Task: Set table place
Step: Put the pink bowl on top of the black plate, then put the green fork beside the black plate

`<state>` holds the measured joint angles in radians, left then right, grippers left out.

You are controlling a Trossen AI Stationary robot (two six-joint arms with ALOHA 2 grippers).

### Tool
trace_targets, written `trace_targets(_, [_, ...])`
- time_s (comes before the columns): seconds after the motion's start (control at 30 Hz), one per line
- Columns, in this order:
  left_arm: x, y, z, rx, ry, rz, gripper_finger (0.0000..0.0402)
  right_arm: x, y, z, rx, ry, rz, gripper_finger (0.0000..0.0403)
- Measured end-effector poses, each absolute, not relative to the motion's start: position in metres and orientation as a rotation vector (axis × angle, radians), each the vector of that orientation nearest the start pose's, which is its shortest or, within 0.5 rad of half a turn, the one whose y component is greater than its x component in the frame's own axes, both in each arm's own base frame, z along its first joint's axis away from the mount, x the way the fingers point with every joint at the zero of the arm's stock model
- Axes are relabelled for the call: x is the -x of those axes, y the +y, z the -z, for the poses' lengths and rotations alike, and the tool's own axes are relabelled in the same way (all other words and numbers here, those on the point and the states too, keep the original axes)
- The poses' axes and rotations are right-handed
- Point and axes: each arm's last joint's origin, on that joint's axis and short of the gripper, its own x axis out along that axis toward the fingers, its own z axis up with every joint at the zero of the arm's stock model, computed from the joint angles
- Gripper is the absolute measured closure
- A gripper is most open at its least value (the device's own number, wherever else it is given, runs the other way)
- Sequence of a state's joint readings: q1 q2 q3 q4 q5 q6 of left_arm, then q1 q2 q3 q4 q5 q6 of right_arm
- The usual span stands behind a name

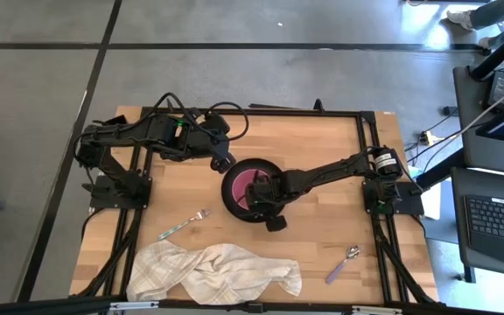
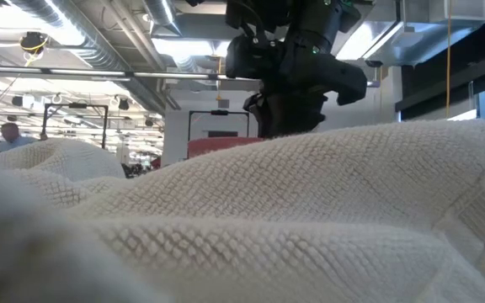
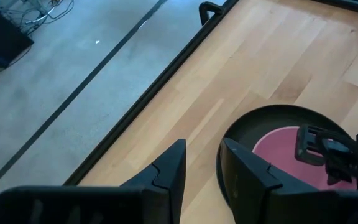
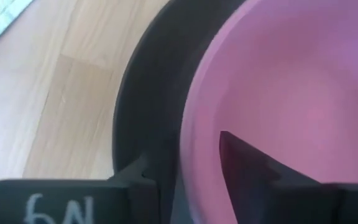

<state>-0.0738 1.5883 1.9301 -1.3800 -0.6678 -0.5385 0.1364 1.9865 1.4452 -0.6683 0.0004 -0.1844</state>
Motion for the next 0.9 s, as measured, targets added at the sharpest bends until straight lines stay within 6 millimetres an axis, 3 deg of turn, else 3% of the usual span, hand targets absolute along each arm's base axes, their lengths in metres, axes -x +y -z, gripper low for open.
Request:
trace_targets(0.33, [-0.282, -0.003, -0.428, 0.1, 0.797, -0.776, 0.0308, -0.397, 0.055, -0.18, 0.211, 1.209, -0.236, 0.0243])
trace_targets(0.53, [-0.282, -0.003, -0.428, 0.1, 0.797, -0.776, 0.0308, -0.403, 0.056, -0.195, 0.211, 1.188, -0.235, 0.0233])
trace_targets(0.7, [-0.282, -0.003, -0.428, 0.1, 0.797, -0.776, 0.0308, -0.404, 0.056, -0.226, 0.194, 1.241, -0.224, 0.0233])
trace_targets(0.9, [-0.282, -0.003, -0.428, 0.1, 0.797, -0.776, 0.0308, -0.396, 0.055, -0.285, 0.166, 1.318, -0.206, 0.0233])
